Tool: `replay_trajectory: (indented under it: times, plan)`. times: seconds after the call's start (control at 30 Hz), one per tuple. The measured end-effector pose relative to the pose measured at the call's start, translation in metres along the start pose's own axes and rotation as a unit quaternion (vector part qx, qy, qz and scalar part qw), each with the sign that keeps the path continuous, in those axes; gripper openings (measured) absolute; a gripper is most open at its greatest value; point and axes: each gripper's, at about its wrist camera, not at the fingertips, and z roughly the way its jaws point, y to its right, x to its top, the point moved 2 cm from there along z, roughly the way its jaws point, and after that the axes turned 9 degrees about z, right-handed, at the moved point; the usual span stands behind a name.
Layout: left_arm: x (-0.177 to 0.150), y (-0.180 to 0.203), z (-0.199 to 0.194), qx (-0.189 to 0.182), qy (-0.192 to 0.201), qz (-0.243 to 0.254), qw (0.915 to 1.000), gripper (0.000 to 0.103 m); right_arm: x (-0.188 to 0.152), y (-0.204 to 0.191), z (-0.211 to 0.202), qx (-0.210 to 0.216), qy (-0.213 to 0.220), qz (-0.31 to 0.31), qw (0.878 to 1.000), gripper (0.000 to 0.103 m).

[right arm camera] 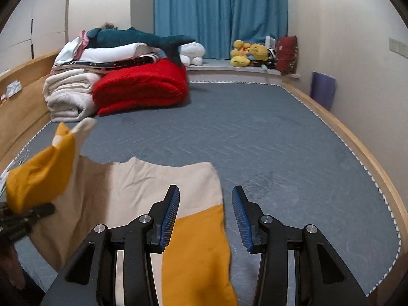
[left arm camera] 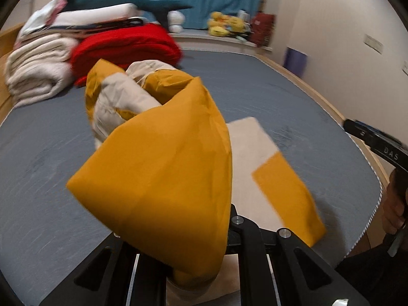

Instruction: Fold large clothes

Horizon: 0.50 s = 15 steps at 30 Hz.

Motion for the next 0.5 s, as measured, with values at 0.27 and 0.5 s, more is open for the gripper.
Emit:
replay_trajectory:
  times: [0.27, 0.5]
  plan:
    - [-0.009, 0.084, 0.054, -0.082, -0.073, 0.092, 0.9896, 0.011, 0.007, 0.022, -0.011, -0.015, -0.002, 0.001, 1.000, 0.044]
    - [-0.014, 0.069, 0.074, -0.177, -0.138, -0.007, 0.9744, 0.042, 0.011, 0.030, -0.007, -0.004, -0.017, 0.031, 0.999, 0.044]
